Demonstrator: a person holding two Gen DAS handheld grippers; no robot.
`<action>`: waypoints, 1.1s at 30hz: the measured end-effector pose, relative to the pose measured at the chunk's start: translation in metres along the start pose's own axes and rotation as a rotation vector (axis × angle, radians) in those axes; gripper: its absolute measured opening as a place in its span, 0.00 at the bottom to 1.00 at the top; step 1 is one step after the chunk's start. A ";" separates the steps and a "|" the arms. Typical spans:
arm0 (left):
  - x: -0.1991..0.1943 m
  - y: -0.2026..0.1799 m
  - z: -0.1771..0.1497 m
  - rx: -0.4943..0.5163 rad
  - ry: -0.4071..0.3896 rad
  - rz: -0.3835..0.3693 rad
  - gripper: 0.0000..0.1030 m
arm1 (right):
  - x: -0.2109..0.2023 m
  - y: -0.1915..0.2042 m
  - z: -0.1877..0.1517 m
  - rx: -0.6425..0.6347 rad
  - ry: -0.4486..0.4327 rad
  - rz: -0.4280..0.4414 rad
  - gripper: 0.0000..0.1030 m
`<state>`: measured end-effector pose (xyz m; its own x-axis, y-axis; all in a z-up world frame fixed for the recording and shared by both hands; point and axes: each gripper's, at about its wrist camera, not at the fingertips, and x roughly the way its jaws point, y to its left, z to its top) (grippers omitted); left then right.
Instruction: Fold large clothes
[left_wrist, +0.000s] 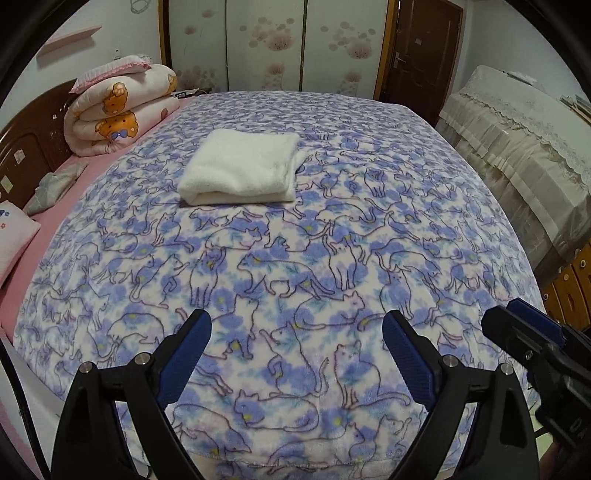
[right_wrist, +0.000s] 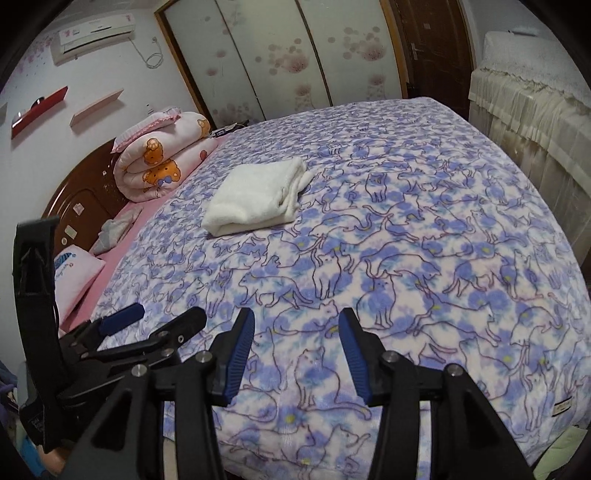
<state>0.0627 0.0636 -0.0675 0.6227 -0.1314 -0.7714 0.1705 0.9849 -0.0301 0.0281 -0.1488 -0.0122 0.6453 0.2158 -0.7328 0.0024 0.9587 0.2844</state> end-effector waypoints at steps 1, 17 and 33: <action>-0.002 -0.002 0.002 0.001 0.000 -0.003 0.90 | -0.002 0.000 0.000 -0.002 -0.003 0.003 0.46; -0.006 -0.012 0.007 0.031 -0.028 0.023 0.90 | -0.005 0.004 0.001 -0.026 -0.018 -0.033 0.47; -0.003 -0.013 0.000 0.016 -0.007 0.019 0.90 | -0.003 0.003 0.001 -0.028 -0.021 -0.043 0.47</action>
<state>0.0592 0.0516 -0.0649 0.6313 -0.1137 -0.7672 0.1712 0.9852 -0.0051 0.0270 -0.1464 -0.0089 0.6613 0.1709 -0.7304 0.0090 0.9718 0.2356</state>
